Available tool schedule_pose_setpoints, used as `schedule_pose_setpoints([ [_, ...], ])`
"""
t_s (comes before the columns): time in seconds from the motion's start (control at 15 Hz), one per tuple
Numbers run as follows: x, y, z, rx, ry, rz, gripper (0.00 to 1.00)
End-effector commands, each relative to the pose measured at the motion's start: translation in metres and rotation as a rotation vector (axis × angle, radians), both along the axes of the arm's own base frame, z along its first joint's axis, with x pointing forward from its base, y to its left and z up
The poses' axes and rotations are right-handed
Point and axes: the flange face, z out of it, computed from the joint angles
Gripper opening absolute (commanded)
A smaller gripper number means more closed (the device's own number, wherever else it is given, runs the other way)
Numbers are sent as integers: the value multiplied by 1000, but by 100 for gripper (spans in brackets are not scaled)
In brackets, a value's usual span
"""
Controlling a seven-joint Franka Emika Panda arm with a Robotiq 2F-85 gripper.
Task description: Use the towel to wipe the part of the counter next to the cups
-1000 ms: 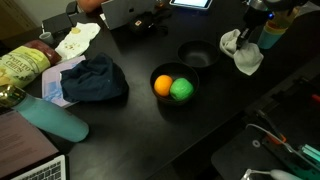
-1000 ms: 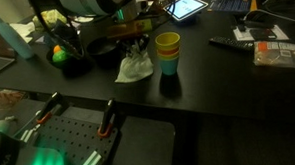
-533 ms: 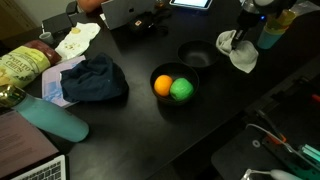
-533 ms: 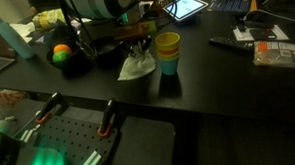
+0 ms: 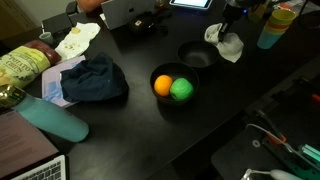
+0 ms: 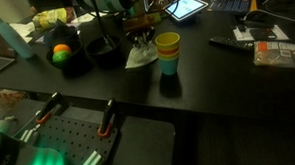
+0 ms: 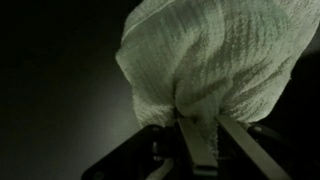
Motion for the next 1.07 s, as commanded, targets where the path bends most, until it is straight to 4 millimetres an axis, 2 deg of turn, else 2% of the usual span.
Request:
schedule_pose_setpoints([
  [0.0,23,18,-26,7,11,52,6],
  [0.13,16,16,-21,16,29,27,6],
  [0.33,-1,1,-7,-23,28,-9,6],
  [0.47,-20,-6,2,-19,52,-50,6],
  [0.8,-100,-17,14,5,125,-88,5],
  [1.0,-142,-15,9,49,154,-77,5],
])
